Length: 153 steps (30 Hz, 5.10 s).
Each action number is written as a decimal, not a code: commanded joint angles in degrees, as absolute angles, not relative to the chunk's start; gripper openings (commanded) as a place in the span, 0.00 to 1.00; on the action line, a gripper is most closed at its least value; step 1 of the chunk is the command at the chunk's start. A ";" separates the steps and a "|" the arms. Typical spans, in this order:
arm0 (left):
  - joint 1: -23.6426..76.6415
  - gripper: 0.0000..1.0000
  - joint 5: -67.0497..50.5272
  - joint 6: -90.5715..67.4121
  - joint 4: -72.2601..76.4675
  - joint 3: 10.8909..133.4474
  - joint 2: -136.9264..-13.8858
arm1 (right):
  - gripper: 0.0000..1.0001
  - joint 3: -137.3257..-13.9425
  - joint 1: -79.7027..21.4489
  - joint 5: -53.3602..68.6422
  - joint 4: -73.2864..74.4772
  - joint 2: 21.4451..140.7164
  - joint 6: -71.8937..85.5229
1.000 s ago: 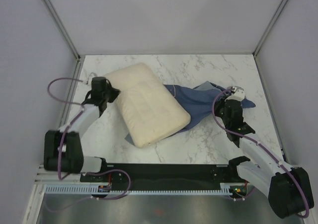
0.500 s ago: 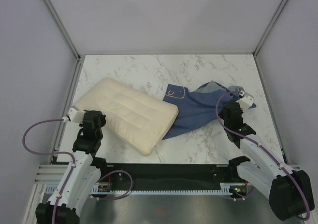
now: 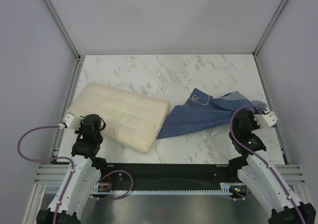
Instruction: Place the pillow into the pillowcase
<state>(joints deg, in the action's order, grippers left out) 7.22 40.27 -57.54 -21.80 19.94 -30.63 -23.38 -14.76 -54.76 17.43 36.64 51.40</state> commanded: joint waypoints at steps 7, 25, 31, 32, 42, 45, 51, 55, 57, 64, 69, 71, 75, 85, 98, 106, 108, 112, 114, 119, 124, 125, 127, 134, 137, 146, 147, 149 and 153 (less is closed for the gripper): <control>6.86 1.00 44.76 -57.23 -20.67 23.81 -26.01 | 0.98 -25.30 -14.15 -58.21 19.26 36.53 48.10; 23.85 0.95 7.11 -32.62 -21.09 45.43 -54.56 | 0.98 -46.84 -18.89 -32.49 25.31 54.93 30.67; 34.80 1.00 7.56 -29.62 -24.51 54.14 -74.68 | 0.98 -48.60 -19.60 -42.36 31.99 52.74 35.95; 35.76 1.00 8.08 -28.75 -25.57 56.84 -76.71 | 0.98 -48.95 -19.60 -43.23 33.47 52.65 35.95; 41.14 0.84 1.40 -22.50 -31.11 70.83 -103.08 | 0.98 -51.59 -19.60 -41.40 36.83 50.19 32.70; 32.56 0.45 -2.89 -24.60 -29.10 74.08 -108.70 | 0.98 -52.73 -19.60 -41.13 37.44 49.92 31.99; 22.78 0.26 5.26 -26.89 -29.00 81.91 -109.34 | 0.98 -54.84 -19.51 -43.77 39.02 49.04 29.89; 20.83 0.33 13.69 -27.42 -29.18 86.73 -107.67 | 0.98 -53.45 -19.60 -32.03 33.08 50.97 24.36; 20.74 0.39 14.76 -27.16 -29.44 87.97 -107.23 | 0.97 -51.60 -19.51 -19.11 29.11 53.77 22.07; 21.18 0.75 9.76 -25.58 -30.15 86.94 -101.79 | 0.97 -58.69 -23.54 -10.02 19.86 73.01 20.49; 22.94 0.80 6.43 -23.55 -30.50 82.19 -93.97 | 0.97 -69.23 -28.65 -12.74 19.42 91.80 18.63; 23.55 0.80 4.66 -23.29 -30.50 80.52 -91.59 | 0.98 -71.62 -29.18 -13.09 18.55 96.13 18.98; 24.35 0.80 4.31 -23.81 -30.32 76.13 -85.18 | 0.98 -76.45 -29.53 -14.50 15.74 105.09 20.21; 24.96 0.80 2.02 -24.78 -30.15 72.95 -83.50 | 0.00 -69.37 -30.50 -20.04 10.74 102.15 21.45; 31.72 0.80 -3.87 -24.08 -29.53 68.11 -82.79 | 0.06 -34.38 -52.43 -9.31 13.08 53.47 35.57; 38.40 0.79 -4.40 -24.78 -29.35 72.77 -90.17 | 0.91 -36.99 -59.50 -25.14 28.03 40.43 37.62; 39.28 0.79 -3.96 -24.87 -29.36 73.65 -90.87 | 0.92 -42.26 -59.33 -31.01 30.13 45.85 34.65; 39.37 0.79 -2.38 -24.44 -29.27 73.39 -91.23 | 0.93 -50.70 -58.19 -34.71 29.71 61.14 27.81; 39.37 0.80 -0.80 -23.91 -29.44 72.69 -90.97 | 0.94 -54.92 -56.61 -35.59 28.13 69.41 25.32; 38.33 0.82 5.35 -26.10 -29.62 69.45 -89.30 | 0.88 -60.90 -49.14 -31.82 24.44 81.55 23.12; 32.01 0.83 6.86 -30.85 -27.17 62.86 -84.12 | 0.81 -61.96 -44.56 -26.90 18.81 89.53 23.56; 29.64 0.83 6.16 -31.63 -24.11 59.80 -83.07 | 0.80 -63.44 -44.21 -26.81 18.72 90.95 23.47; 27.09 0.83 3.79 -32.43 -21.29 56.70 -79.29 | 0.80 -66.16 -44.03 -26.11 18.37 95.16 23.20; 26.54 0.83 1.58 -32.87 -16.79 52.12 -74.79 | 0.79 -72.24 -43.51 -25.14 18.28 106.25 23.38; 26.54 0.83 1.23 -32.70 -16.79 52.03 -75.14 | 0.75 -71.72 -43.15 -26.45 18.46 108.28 24.87; 26.72 0.82 -1.67 -31.65 -16.61 52.56 -76.38 | 0.07 -65.67 -43.15 -32.60 18.72 104.78 26.27; 26.89 0.82 -2.19 -31.38 -16.70 52.65 -76.46 | 0.00 -64.96 -43.07 -33.04 18.63 103.55 26.54; 27.85 0.81 -2.98 -30.33 -16.70 53.08 -76.64 | 0.00 -61.81 -43.15 -33.22 17.93 98.20 26.72; 31.46 0.81 -6.14 -28.74 -16.70 54.66 -77.60 | 0.00 -53.72 -44.73 -28.15 12.24 83.44 25.06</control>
<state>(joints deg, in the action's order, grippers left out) 28.86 -1.96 -30.96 -18.68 52.25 -76.51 -57.28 -43.62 -29.93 17.58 94.67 25.58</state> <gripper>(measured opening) 0.815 0.009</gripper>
